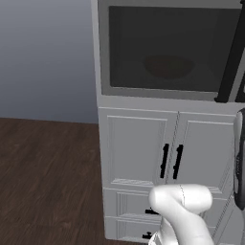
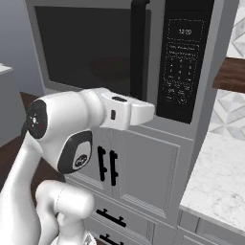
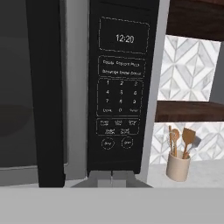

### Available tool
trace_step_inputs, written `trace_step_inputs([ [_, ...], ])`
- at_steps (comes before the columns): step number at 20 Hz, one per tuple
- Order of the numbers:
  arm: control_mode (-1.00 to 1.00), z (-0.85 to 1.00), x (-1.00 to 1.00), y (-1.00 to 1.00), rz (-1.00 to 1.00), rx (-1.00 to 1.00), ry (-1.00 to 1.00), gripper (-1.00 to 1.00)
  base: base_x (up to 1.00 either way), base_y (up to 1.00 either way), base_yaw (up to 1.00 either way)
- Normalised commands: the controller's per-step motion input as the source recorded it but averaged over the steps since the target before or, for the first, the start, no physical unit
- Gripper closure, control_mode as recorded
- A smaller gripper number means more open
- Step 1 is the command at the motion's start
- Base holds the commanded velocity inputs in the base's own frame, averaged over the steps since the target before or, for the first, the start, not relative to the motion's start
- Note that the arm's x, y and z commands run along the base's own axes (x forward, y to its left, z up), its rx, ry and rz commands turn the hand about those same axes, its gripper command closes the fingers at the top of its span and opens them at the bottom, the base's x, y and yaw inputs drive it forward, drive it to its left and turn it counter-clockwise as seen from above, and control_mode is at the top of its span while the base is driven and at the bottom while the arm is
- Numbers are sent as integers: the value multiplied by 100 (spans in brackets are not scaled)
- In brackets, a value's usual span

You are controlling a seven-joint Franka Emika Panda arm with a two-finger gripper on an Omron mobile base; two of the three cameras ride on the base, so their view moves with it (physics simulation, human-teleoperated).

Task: Pick the lime from the sink and place it in the bowl. Then pick the bowl and place it in the microwave. Then close the microwave door and press the start button.

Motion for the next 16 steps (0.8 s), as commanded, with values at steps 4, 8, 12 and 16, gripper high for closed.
trace_step_inputs([
  [4, -100, 0, 22, -32, 3, 3, 0, 100, 0, 0, 0],
  [8, -100, 0, 18, -39, 4, 5, 0, 100, 0, 0, 0],
  [12, -100, 0, 16, -18, 4, 2, 0, 100, 0, 0, 0],
  [16, -100, 0, 4, -22, 5, 3, 0, 100, 0, 0, 0],
])
